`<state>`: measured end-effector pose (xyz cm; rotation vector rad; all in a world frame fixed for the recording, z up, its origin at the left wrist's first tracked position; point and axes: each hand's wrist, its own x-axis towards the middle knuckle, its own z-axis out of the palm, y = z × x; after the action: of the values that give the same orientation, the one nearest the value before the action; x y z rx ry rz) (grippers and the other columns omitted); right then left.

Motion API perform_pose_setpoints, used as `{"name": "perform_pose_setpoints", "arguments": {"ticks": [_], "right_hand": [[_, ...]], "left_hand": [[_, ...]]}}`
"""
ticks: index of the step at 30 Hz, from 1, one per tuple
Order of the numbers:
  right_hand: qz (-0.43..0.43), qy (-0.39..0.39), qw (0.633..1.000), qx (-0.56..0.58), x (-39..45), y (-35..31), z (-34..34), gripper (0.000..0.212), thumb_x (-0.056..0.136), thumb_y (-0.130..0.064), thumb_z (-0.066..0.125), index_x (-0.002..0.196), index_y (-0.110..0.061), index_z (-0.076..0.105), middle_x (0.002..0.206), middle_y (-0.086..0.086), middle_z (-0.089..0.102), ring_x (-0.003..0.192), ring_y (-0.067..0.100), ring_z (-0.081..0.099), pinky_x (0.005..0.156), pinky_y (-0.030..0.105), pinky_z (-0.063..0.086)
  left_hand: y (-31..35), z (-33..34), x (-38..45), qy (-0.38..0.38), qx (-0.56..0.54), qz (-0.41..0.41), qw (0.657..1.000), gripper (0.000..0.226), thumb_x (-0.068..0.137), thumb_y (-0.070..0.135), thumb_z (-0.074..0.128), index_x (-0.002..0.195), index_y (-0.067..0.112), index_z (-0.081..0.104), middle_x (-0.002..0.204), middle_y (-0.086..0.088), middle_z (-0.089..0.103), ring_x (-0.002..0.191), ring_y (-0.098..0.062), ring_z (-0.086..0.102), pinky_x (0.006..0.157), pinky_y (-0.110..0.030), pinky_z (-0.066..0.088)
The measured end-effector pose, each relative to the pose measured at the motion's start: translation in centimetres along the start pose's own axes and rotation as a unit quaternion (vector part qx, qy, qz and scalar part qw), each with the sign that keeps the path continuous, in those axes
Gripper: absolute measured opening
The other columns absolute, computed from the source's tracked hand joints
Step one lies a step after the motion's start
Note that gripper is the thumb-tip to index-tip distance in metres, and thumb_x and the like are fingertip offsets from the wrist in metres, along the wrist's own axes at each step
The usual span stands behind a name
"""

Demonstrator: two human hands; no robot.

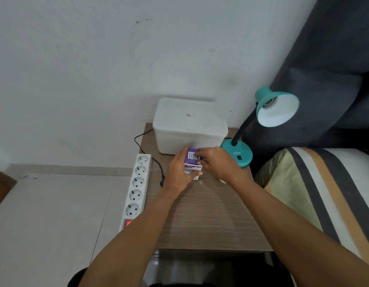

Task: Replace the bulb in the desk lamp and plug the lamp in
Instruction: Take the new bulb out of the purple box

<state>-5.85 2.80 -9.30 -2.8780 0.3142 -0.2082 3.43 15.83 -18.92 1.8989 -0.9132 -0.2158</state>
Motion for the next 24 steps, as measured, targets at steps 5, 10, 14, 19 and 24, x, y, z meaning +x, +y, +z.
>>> {"name": "perform_pose_setpoints", "arguments": {"ticks": [5,10,14,19,24], "right_hand": [[-0.050,-0.048,0.994,-0.079,1.2,-0.1,-0.5,0.021,0.089,-0.029,0.064,0.104,-0.016,0.070,0.093,0.005,0.072,0.081,0.024,0.066,0.069,0.039,0.054],[-0.085,-0.068,0.988,-0.111,1.8,-0.2,-0.4,0.024,0.089,-0.030,0.059,0.104,-0.015,0.070,0.090,0.007,0.072,0.074,0.024,0.065,0.068,0.038,0.055],[-0.101,-0.033,0.992,-0.069,0.9,0.7,-0.2,0.028,0.092,-0.035,0.054,0.102,-0.015,0.072,0.090,0.003,0.072,0.069,0.019,0.064,0.064,0.035,0.053],[-0.036,0.036,0.997,0.055,0.6,0.9,-0.3,0.025,0.096,-0.031,0.052,0.101,-0.022,0.075,0.080,-0.003,0.074,0.067,0.012,0.065,0.059,0.030,0.052],[0.114,0.149,0.968,0.169,0.9,-0.1,-0.1,0.025,0.098,-0.030,0.053,0.097,-0.018,0.075,0.076,-0.004,0.073,0.068,0.009,0.066,0.065,0.037,0.056]], "left_hand": [[0.0,-0.2,0.0,-0.003,0.010,0.015,1.000,0.106,0.074,0.029,0.092,0.159,0.011,0.031,0.140,-0.013,0.056,0.123,-0.022,0.058,0.101,-0.024,0.046],[-0.1,-0.3,0.0,-0.003,0.014,0.017,1.000,0.109,0.074,0.029,0.092,0.161,0.016,0.028,0.139,-0.010,0.057,0.120,-0.021,0.060,0.099,-0.023,0.047],[0.1,-0.3,0.0,0.000,0.010,0.021,1.000,0.108,0.074,0.032,0.091,0.161,0.016,0.029,0.139,-0.009,0.057,0.121,-0.018,0.059,0.098,-0.022,0.047],[0.0,-0.5,0.0,0.003,-0.015,0.015,1.000,0.109,0.073,0.026,0.093,0.160,0.014,0.029,0.140,-0.008,0.058,0.125,-0.017,0.057,0.104,-0.026,0.049],[0.0,-0.5,-0.3,-0.008,-0.028,-0.015,0.999,0.121,0.072,0.031,0.093,0.163,0.021,0.014,0.135,-0.007,0.064,0.117,-0.017,0.064,0.096,-0.021,0.052]]}}
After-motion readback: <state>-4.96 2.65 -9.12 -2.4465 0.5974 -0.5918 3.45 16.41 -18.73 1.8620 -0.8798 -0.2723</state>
